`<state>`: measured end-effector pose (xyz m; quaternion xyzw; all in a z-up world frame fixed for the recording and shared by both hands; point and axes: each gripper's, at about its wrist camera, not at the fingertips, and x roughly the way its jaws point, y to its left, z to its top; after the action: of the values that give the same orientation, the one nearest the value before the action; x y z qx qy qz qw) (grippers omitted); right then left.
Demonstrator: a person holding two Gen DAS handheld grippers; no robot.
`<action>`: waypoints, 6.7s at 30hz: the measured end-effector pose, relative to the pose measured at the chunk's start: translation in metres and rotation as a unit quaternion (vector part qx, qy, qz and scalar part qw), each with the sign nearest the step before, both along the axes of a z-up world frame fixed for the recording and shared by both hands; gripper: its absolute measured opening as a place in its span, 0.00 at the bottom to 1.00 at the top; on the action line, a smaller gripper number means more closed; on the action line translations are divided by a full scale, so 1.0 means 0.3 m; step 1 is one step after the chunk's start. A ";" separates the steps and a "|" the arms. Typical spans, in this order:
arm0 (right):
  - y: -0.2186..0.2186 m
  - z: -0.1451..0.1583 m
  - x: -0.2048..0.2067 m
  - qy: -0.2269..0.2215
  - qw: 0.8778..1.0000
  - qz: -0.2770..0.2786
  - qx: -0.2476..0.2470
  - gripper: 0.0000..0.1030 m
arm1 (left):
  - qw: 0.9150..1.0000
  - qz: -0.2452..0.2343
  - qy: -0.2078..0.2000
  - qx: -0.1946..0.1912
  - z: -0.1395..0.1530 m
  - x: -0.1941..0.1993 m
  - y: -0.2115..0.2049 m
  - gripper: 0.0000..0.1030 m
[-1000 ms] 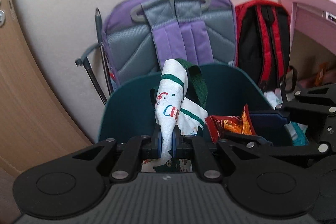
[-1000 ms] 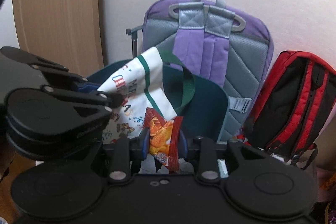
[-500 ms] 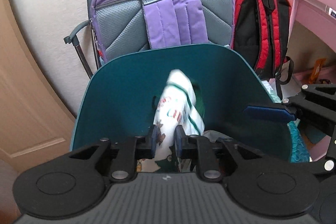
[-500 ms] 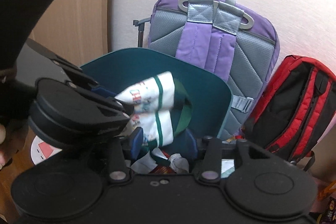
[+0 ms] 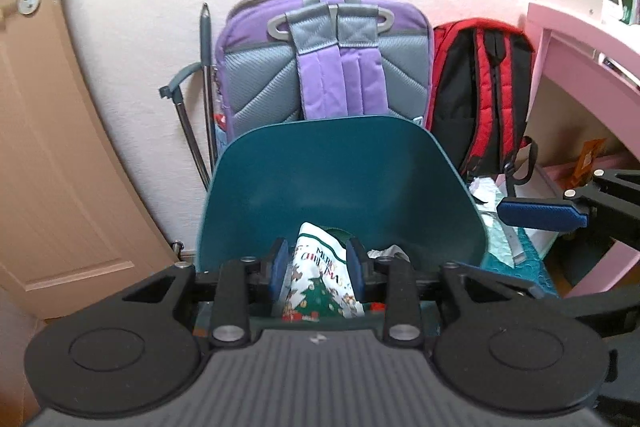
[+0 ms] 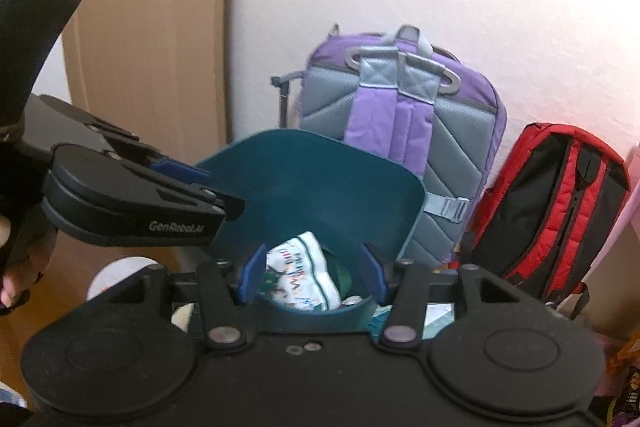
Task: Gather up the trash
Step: 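Lower both tools back toward the remaining floor trash, then grasp the yogurt drink bottle with the left tool while the right tool grasps the crumpled blue paper, then lift the bottle and blue paper up over the teal wastebasket, then open both tools to drop the bottle and paper into the wastebasket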
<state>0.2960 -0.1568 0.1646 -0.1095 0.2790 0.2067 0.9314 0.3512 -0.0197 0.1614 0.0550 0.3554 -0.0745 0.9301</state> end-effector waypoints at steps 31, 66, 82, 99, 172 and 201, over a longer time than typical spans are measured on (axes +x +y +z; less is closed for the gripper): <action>0.266 -0.366 -0.333 0.102 0.987 0.119 0.034 0.56 | 0.998 0.054 -0.031 -0.032 -0.311 -0.533 0.452 0.98; 0.718 -1.847 -0.333 0.376 0.833 0.365 -0.179 0.56 | 0.903 0.233 0.347 -0.095 -1.957 -0.162 0.835 0.98; 0.817 -2.171 -0.465 0.277 0.779 0.478 -0.298 0.54 | 0.889 0.245 0.379 -0.079 -2.208 -0.166 0.801 0.91; 0.787 -2.120 -0.397 0.292 0.824 0.385 -0.297 0.43 | 0.886 0.245 0.380 -0.102 -2.184 -0.239 0.822 0.41; -0.043 0.085 -0.041 -0.053 0.987 -0.070 0.132 0.43 | 0.992 0.041 -0.107 -0.053 0.057 -0.149 0.106 0.41; -0.027 -0.153 0.302 0.044 0.991 -0.089 0.093 0.47 | 0.998 0.048 0.037 -0.022 -0.227 0.234 0.026 0.41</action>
<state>0.3864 -0.1650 0.1187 0.0118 0.3081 0.1526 0.9389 0.4214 -0.0118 0.0933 0.0141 0.3902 -0.0395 0.9198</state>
